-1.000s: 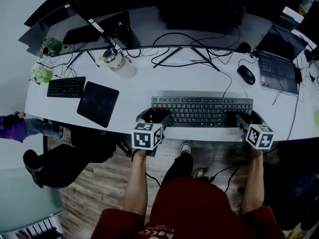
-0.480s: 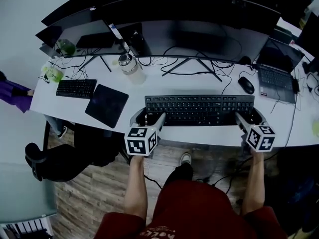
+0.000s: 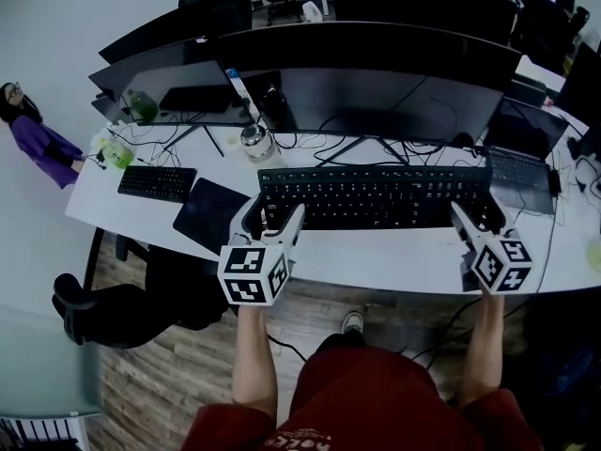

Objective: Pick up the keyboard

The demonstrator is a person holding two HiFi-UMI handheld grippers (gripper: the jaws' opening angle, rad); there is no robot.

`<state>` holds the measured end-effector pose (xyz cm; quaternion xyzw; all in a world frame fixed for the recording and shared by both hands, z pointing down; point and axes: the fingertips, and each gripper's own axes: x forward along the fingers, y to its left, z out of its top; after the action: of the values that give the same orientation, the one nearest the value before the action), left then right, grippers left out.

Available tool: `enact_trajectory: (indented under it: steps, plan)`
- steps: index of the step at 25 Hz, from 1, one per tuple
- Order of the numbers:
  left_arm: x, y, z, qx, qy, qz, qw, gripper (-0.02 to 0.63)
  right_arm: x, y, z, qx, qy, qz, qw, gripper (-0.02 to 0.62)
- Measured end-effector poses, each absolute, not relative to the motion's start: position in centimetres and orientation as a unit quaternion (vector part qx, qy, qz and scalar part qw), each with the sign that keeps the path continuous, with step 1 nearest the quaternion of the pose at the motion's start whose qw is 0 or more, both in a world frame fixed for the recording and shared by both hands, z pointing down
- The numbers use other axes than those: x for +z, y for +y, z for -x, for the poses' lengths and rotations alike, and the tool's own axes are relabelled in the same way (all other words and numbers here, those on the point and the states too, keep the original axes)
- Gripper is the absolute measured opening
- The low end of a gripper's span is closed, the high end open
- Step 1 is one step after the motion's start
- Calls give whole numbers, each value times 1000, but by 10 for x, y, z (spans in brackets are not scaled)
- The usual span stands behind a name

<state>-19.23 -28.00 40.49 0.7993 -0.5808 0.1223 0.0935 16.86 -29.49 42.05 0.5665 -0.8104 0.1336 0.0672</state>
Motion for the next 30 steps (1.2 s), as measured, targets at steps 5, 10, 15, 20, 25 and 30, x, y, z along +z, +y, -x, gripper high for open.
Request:
enact_trajectory:
  steps: [5, 10, 15, 20, 25, 30]
  plan:
    - [367, -283, 197, 92, -586, -803, 56, 321, 378, -297, -164, 89, -814, -574, 36, 385]
    - [330, -281, 202, 51, -590, -806, 9, 321, 335, -294, -159, 27, -815, -579, 0, 385]
    - [289, -273, 208, 9, -592, -805, -52, 321, 291, -283, -154, -45, -810, -583, -52, 385]
    - [261, -261, 218, -27, -593, -796, -121, 321, 264, -267, -140, -113, -801, -577, -113, 385]
    - [258, -260, 221, -35, -594, -793, -131, 321, 262, -266, -137, -124, -799, -577, -120, 385]
    - [259, -262, 221, -35, -594, -793, -130, 321, 263, -267, -138, -120, -799, -578, -118, 385]
